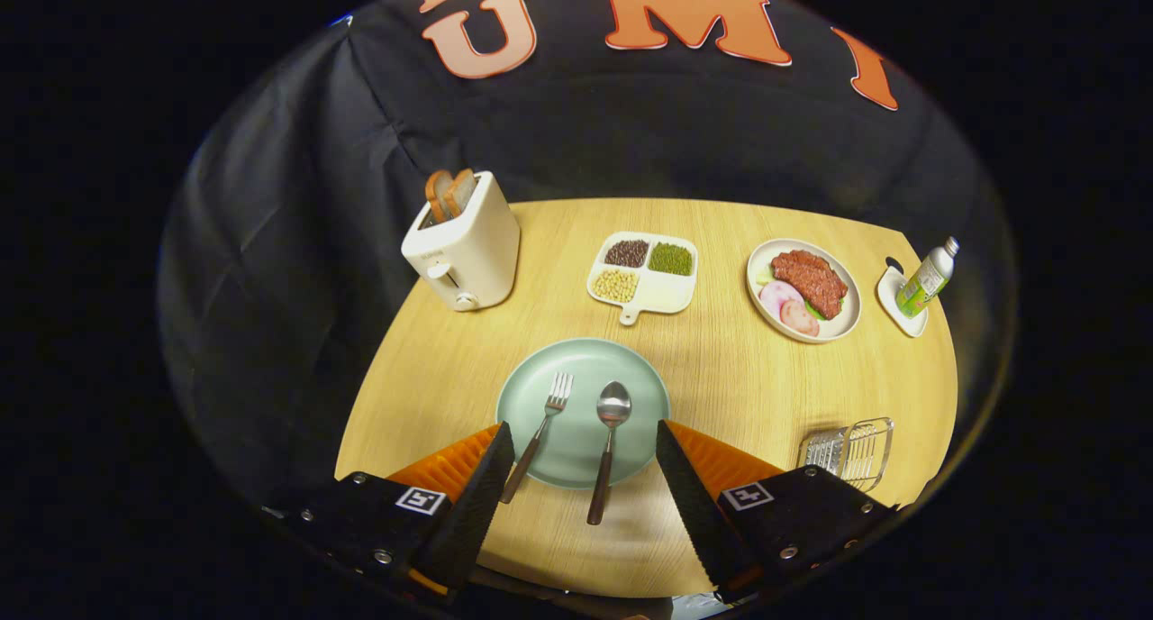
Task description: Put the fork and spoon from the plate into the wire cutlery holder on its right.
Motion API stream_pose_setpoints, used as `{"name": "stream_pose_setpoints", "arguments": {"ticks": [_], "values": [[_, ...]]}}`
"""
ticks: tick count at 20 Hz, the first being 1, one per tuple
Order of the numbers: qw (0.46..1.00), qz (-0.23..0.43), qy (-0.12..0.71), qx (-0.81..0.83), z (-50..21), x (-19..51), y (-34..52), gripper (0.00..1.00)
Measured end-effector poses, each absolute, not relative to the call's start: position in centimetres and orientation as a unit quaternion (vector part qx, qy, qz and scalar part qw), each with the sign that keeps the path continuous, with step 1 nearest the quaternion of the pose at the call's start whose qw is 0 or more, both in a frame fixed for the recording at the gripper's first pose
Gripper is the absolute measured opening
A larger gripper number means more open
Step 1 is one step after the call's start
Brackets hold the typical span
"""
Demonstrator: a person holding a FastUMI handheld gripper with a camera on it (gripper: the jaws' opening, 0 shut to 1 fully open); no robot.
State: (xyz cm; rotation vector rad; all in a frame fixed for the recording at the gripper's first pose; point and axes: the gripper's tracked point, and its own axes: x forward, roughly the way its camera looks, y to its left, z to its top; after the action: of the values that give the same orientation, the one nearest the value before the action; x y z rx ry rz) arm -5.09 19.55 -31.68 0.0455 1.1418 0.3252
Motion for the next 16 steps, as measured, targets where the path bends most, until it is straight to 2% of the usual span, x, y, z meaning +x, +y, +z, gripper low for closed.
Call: {"name": "stream_pose_setpoints", "arguments": {"ticks": [8,16], "values": [[0.770,0.151,0.617,-0.064,-39.0,-6.1,20.2,0.83],[0.705,0.129,0.692,-0.085,-44.7,-7.3,20.8,0.52]]}}
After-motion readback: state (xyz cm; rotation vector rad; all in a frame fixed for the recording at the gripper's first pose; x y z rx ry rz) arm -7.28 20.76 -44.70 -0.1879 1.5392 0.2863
